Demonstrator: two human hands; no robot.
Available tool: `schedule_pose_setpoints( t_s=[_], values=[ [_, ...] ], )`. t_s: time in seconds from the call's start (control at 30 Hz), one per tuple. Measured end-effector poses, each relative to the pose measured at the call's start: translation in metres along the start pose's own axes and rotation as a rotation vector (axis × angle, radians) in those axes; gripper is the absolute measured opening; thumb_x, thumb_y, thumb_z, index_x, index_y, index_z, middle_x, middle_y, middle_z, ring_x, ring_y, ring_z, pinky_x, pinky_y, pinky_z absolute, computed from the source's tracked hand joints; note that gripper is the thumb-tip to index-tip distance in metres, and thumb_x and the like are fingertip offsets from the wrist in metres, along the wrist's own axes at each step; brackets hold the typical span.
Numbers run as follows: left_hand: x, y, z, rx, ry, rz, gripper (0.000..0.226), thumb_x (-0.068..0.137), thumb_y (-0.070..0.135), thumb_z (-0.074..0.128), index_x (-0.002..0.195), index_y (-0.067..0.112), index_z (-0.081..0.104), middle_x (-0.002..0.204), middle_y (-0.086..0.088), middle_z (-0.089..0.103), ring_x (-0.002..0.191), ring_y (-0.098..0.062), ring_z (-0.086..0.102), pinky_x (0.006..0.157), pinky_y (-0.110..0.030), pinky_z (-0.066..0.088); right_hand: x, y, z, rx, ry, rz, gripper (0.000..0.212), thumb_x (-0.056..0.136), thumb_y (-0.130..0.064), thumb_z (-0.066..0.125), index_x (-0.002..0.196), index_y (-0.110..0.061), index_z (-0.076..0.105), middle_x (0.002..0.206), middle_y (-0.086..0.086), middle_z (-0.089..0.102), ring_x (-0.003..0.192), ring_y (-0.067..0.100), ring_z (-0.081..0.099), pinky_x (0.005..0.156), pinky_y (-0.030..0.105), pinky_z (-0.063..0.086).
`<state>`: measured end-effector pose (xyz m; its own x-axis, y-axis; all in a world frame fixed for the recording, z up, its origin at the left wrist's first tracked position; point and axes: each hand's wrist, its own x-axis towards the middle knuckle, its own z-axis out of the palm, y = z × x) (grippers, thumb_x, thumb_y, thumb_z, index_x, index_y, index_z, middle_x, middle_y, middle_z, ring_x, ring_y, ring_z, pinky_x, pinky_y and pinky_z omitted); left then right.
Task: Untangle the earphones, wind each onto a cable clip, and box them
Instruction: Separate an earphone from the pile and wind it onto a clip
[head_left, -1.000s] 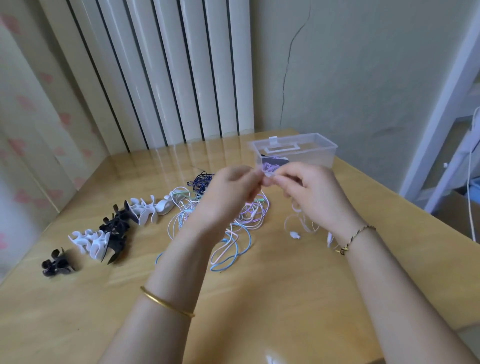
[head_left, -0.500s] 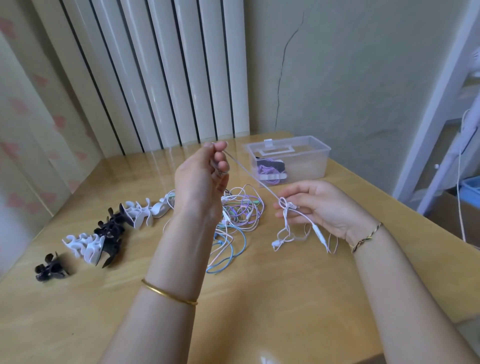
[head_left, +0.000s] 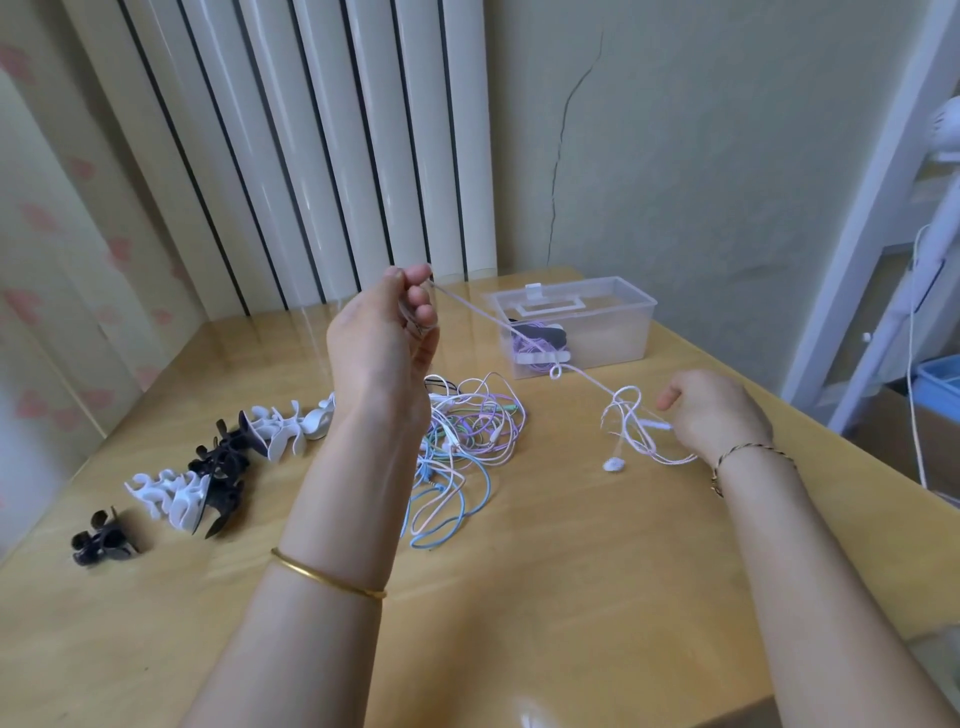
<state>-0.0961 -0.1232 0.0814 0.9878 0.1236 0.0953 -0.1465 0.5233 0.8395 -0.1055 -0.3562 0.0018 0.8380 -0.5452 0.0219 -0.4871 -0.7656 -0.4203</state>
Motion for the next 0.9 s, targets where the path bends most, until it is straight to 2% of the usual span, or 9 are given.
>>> schedule_pose_setpoints(
  t_s=[0.13,0.23,0.33,0.43,0.53,0.6,0.7,0.8,0.9],
  values=[
    [-0.002,-0.003,0.002,0.109,-0.072,-0.024,0.023,0.093,0.014,0.048,0.077,0.017,0.065,0.054,0.010,0.049,0.048,-0.003,0.044,0.061,-0.017,0.039,0.007,0.001,0.002,0.085,0.025,-0.119,0.038,0.084,0.004,0.043,0.101,-0.023,0.066,0.116,0.004,0.063,0.105,0.026,0.058,0.090,0.036,0.049],
    [-0.006,-0.008,0.008,0.213,-0.184,-0.063,0.025,0.095,0.016,0.048,0.077,0.017,0.065,0.056,0.010,0.048,0.050,-0.003,0.043,0.061,-0.018,0.038,0.000,-0.016,-0.002,0.475,0.108,-0.365,0.030,0.090,0.004,0.048,0.100,-0.016,0.067,0.105,0.004,0.068,0.098,0.015,0.063,0.092,0.030,0.048],
    [-0.010,-0.013,0.013,0.293,-0.283,-0.105,0.026,0.096,0.018,0.047,0.077,0.017,0.065,0.057,0.009,0.048,0.052,-0.004,0.043,0.062,-0.018,0.040,-0.030,-0.049,-0.012,1.015,-0.139,-0.562,0.022,0.099,-0.006,0.042,0.104,-0.013,0.062,0.102,0.005,0.069,0.091,0.002,0.066,0.085,0.018,0.050],
    [-0.012,-0.017,0.016,0.314,-0.346,-0.147,0.026,0.097,0.020,0.048,0.079,0.017,0.066,0.056,0.009,0.050,0.051,-0.003,0.046,0.059,-0.017,0.042,-0.046,-0.068,-0.011,1.227,-0.345,-0.651,0.024,0.101,-0.012,0.038,0.104,-0.016,0.061,0.093,0.001,0.069,0.093,0.014,0.066,0.092,0.034,0.048],
    [-0.010,-0.017,0.015,0.284,-0.339,-0.178,0.026,0.098,0.023,0.046,0.081,0.021,0.066,0.056,0.011,0.054,0.051,0.000,0.051,0.060,-0.021,0.036,-0.052,-0.073,-0.006,1.181,-0.299,-0.613,0.023,0.100,-0.008,0.040,0.089,-0.014,0.060,0.072,0.007,0.054,0.056,0.011,0.054,0.069,0.039,0.051],
    [-0.009,-0.017,0.013,0.226,-0.315,-0.208,0.022,0.098,0.023,0.047,0.086,0.022,0.065,0.061,0.012,0.061,0.057,0.003,0.058,0.062,-0.023,0.033,-0.053,-0.071,-0.002,1.092,-0.273,-0.586,0.027,0.100,-0.011,0.042,0.078,-0.016,0.058,0.061,0.002,0.043,0.040,0.008,0.038,0.052,0.033,0.040],
    [-0.008,-0.022,0.010,0.162,-0.253,-0.165,0.016,0.096,0.019,0.051,0.090,0.023,0.066,0.075,0.013,0.071,0.074,0.003,0.066,0.069,-0.024,0.034,-0.057,-0.065,0.000,0.999,-0.390,-0.601,0.026,0.101,-0.014,0.043,0.081,-0.015,0.061,0.059,0.001,0.040,0.037,0.008,0.029,0.040,0.024,0.032],
    [-0.008,-0.030,0.010,0.204,-0.159,0.023,0.017,0.093,0.013,0.056,0.087,0.023,0.068,0.084,0.011,0.072,0.084,-0.004,0.066,0.069,-0.020,0.042,-0.064,-0.061,-0.004,0.865,-0.546,-0.660,0.023,0.099,-0.013,0.046,0.080,-0.014,0.058,0.058,0.002,0.043,0.036,0.009,0.030,0.037,0.024,0.039],
    [-0.007,-0.044,0.006,0.519,-0.148,0.317,0.011,0.090,0.017,0.061,0.084,0.016,0.070,0.084,0.003,0.072,0.080,-0.016,0.065,0.061,-0.025,0.055,-0.068,-0.058,-0.013,0.839,-0.561,-0.669,0.012,0.096,-0.012,0.052,0.089,-0.009,0.062,0.056,0.000,0.044,0.034,0.009,0.031,0.036,0.020,0.036]
  ],
)
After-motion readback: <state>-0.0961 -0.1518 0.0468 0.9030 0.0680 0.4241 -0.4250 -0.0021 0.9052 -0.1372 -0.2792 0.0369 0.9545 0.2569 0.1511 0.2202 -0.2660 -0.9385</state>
